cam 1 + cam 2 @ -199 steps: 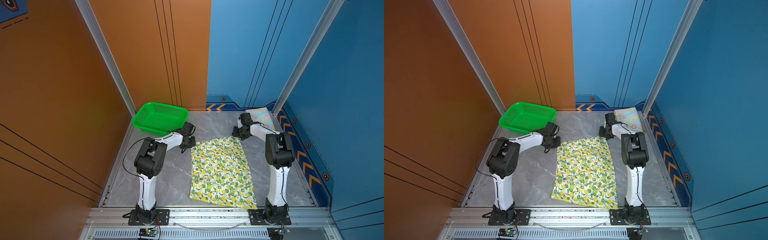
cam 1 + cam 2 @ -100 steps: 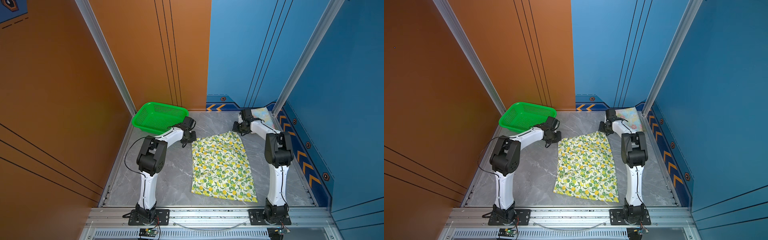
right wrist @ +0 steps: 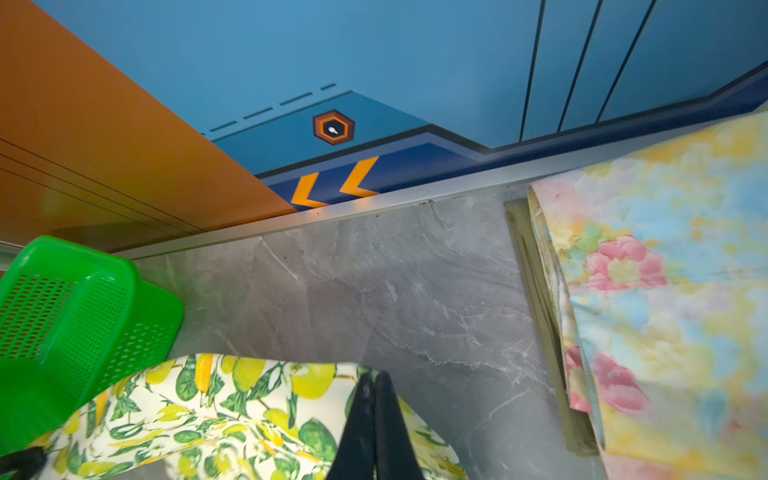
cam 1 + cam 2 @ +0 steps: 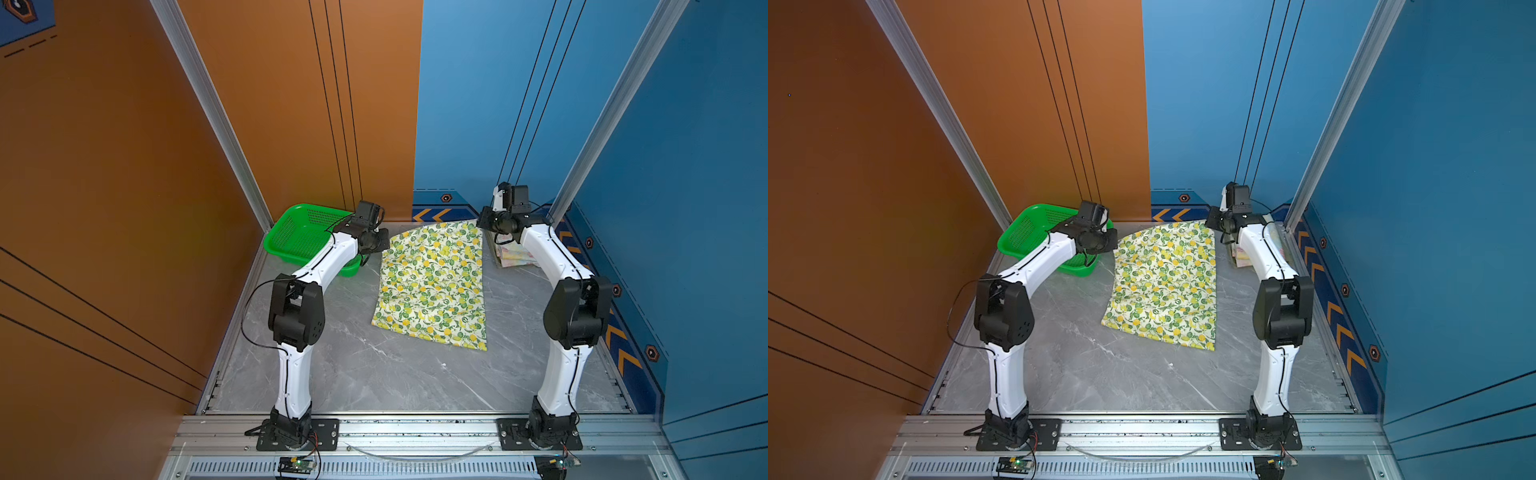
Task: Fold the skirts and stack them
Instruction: 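Grasp the far corners with both grippers and fold them toward the robot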
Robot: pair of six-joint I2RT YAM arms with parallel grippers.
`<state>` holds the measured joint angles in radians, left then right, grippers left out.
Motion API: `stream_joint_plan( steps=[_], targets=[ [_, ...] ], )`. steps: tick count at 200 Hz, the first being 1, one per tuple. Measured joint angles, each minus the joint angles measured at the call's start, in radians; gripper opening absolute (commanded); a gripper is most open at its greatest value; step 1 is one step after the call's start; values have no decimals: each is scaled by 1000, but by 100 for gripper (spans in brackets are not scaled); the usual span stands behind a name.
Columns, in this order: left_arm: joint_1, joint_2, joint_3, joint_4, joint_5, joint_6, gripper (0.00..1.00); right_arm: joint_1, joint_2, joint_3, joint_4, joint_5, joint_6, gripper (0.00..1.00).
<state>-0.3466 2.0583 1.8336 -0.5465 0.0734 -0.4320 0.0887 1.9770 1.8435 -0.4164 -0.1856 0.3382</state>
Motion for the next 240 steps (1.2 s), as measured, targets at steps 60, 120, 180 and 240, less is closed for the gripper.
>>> stream_joint_plan(
  steps=[60,120,180,240],
  targets=[
    [-14,-209,-221,22,22,14,0,-5,-321,-325,49,-3,29,0],
    [-29,-299,-418,77,37,17,0,11,-607,-748,95,27,81,0],
    [-88,-472,-732,172,21,-26,47,76,-912,-1081,121,116,135,56],
    [-117,-575,-932,203,-21,-94,69,147,-954,-1183,53,159,214,63]
  ],
)
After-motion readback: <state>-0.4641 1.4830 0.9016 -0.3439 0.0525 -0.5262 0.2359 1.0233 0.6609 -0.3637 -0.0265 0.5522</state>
